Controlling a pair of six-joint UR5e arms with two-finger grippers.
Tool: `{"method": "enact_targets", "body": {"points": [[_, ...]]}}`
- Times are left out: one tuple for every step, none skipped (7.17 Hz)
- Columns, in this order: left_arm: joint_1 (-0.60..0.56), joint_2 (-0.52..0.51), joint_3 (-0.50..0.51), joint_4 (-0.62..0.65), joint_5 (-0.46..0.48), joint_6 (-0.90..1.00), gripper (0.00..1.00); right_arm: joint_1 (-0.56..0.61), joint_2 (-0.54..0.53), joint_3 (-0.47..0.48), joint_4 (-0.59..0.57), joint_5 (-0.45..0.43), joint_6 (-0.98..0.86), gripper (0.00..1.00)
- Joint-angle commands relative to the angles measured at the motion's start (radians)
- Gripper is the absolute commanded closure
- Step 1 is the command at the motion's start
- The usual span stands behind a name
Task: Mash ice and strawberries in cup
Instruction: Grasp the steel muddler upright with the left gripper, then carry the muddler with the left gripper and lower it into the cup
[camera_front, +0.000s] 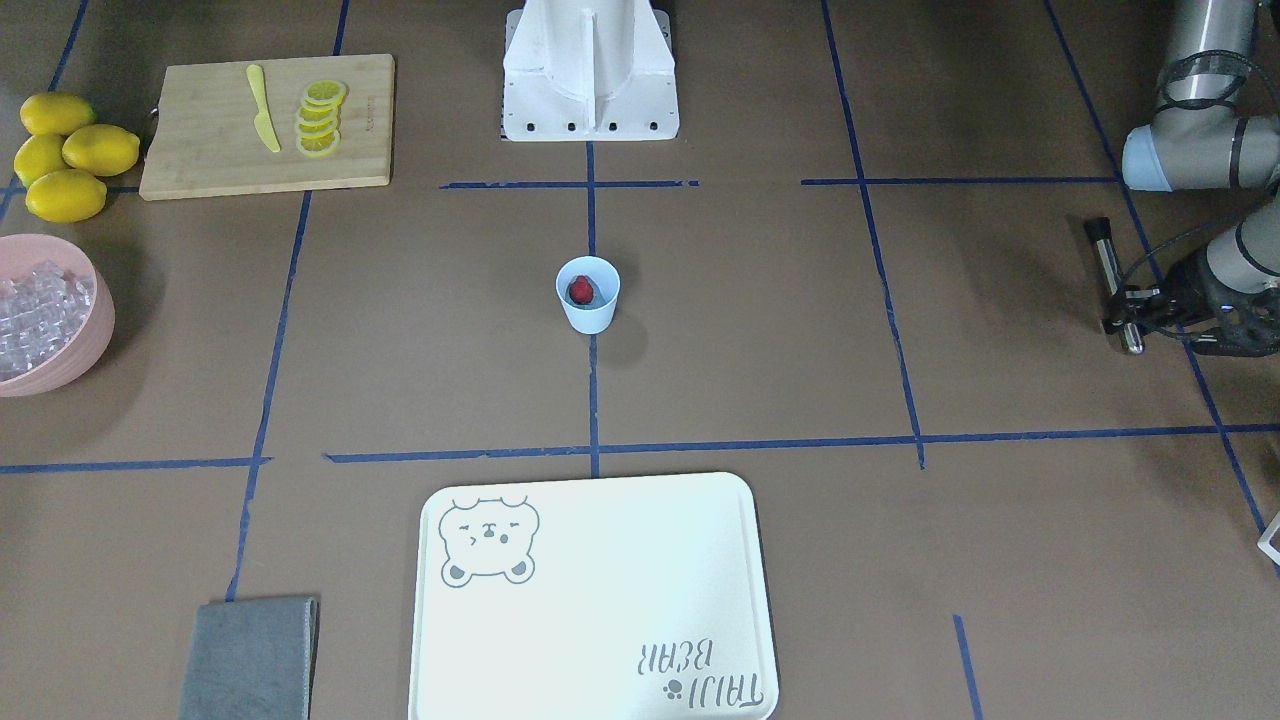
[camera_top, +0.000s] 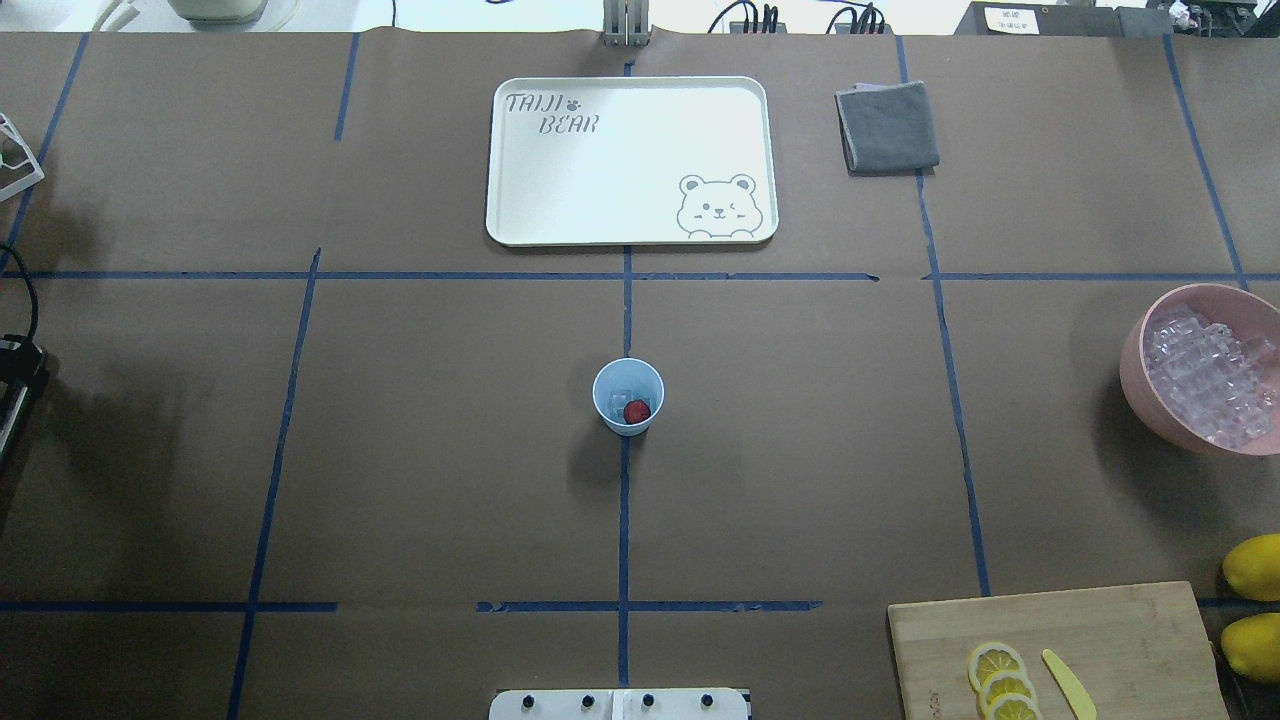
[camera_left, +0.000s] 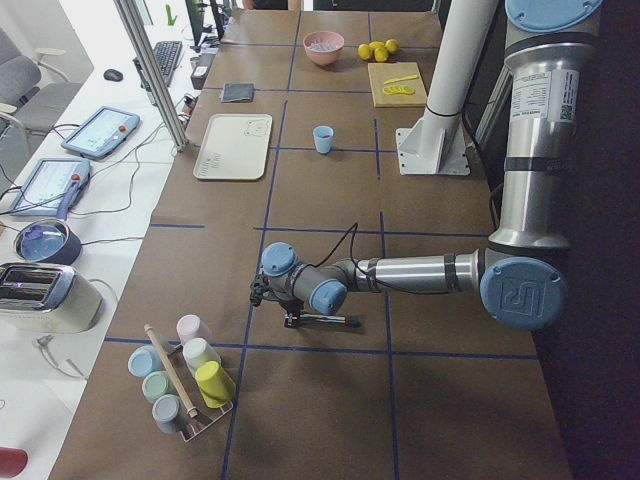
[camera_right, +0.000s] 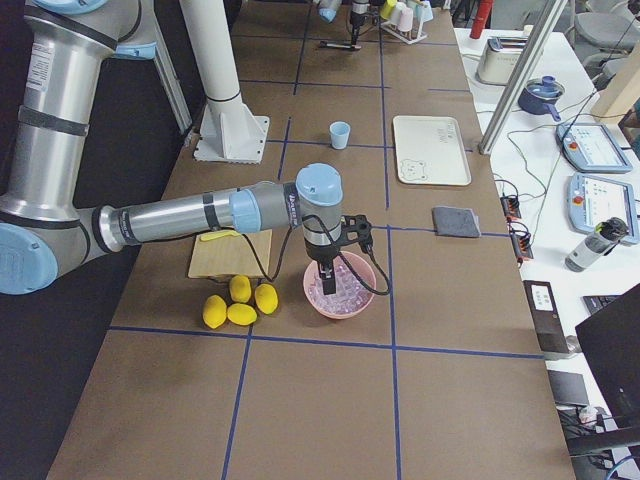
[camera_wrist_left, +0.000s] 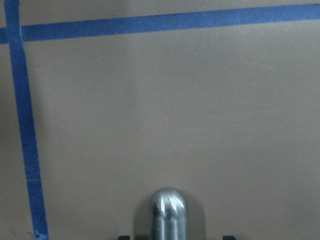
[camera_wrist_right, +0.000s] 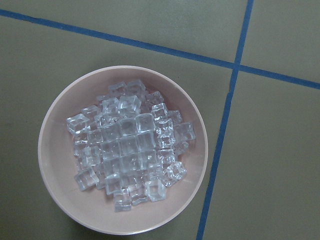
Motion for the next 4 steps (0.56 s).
{"method": "enact_targets", "body": {"points": [[0.000,0.003,-0.028,-0.004,-0.062,0.001,1.00,0.000,0.000,0.005,0.000,0.000,-0.001,0.00],[-0.002,0.007,-0.124,0.008,-0.117,-0.004,1.00,0.005,0.000,0.008,0.000,0.002,-0.001,0.00],[0.000,0.004,-0.201,0.025,-0.124,-0.005,1.00,0.011,0.002,0.009,0.000,0.002,0.001,0.00],[0.026,0.000,-0.283,0.022,-0.135,-0.007,1.00,0.011,0.005,0.008,0.000,0.002,-0.001,0.00]]}}
